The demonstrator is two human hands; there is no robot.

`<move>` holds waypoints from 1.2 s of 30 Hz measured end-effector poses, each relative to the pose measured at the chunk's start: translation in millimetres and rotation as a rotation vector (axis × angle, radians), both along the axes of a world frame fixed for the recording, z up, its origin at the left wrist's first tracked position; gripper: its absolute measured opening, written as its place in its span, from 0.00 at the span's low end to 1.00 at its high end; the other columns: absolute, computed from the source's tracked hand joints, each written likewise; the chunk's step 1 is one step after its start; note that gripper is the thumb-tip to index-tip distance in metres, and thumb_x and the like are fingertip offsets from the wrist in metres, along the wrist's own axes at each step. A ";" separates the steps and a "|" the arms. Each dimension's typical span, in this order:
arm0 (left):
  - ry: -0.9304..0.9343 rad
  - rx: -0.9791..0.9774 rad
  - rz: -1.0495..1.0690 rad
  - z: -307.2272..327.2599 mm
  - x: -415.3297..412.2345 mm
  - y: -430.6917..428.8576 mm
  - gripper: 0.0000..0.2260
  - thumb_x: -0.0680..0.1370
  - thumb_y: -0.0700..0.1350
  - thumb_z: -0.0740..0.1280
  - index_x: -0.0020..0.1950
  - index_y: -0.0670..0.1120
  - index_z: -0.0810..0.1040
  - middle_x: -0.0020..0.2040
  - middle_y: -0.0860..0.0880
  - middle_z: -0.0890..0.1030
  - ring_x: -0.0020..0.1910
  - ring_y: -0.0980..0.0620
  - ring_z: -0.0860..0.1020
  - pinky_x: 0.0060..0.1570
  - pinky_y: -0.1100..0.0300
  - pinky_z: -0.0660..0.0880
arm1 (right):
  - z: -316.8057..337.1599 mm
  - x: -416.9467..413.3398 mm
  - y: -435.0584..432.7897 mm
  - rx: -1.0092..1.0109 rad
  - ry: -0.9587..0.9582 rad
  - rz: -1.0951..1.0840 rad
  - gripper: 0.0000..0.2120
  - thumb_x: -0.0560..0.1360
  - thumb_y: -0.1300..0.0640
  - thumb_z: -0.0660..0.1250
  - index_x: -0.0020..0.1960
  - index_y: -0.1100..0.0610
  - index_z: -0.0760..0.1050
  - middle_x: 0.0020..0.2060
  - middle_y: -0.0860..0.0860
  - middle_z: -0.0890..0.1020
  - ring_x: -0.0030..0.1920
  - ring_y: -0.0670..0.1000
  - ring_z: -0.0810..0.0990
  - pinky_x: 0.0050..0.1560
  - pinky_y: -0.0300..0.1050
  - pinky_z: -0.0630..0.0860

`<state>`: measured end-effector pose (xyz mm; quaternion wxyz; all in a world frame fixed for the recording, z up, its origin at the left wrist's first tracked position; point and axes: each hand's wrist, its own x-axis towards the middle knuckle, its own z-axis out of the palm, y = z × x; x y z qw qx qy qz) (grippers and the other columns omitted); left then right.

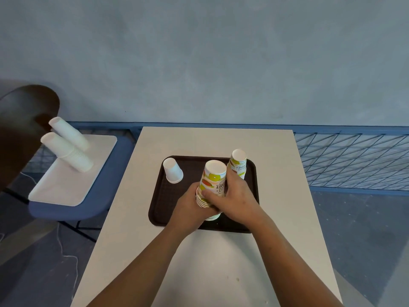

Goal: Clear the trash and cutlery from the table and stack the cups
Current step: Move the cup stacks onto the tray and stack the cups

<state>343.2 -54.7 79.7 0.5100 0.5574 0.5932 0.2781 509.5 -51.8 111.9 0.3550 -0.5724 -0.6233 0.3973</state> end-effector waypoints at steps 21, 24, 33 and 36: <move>0.032 0.031 -0.026 11.1 -2.5 -10.7 0.32 0.68 0.50 0.84 0.67 0.58 0.73 0.56 0.61 0.83 0.54 0.68 0.81 0.44 0.74 0.77 | 16.2 9.7 2.4 0.008 0.082 -0.080 0.20 0.72 0.43 0.76 0.61 0.43 0.74 0.53 0.37 0.82 0.53 0.36 0.82 0.49 0.31 0.79; 0.046 0.023 -0.028 9.3 -1.1 -10.7 0.33 0.68 0.52 0.84 0.68 0.59 0.72 0.56 0.61 0.82 0.53 0.69 0.80 0.42 0.74 0.77 | 17.7 12.6 2.9 0.006 0.097 -0.138 0.20 0.73 0.43 0.76 0.61 0.44 0.73 0.51 0.35 0.81 0.52 0.33 0.81 0.46 0.29 0.78; 0.080 0.006 -0.042 7.7 3.1 -9.3 0.33 0.69 0.52 0.83 0.69 0.59 0.71 0.58 0.62 0.80 0.56 0.62 0.80 0.42 0.75 0.76 | 8.3 28.6 11.0 -0.076 0.481 -0.422 0.12 0.76 0.50 0.75 0.56 0.51 0.81 0.50 0.47 0.87 0.52 0.47 0.86 0.54 0.51 0.83; 0.094 0.000 -0.050 7.6 4.0 -7.2 0.33 0.69 0.53 0.83 0.70 0.57 0.72 0.58 0.62 0.80 0.56 0.61 0.80 0.42 0.74 0.77 | 7.1 32.3 17.6 -0.085 0.712 -0.505 0.12 0.77 0.53 0.73 0.58 0.57 0.81 0.51 0.51 0.87 0.53 0.51 0.87 0.50 0.46 0.83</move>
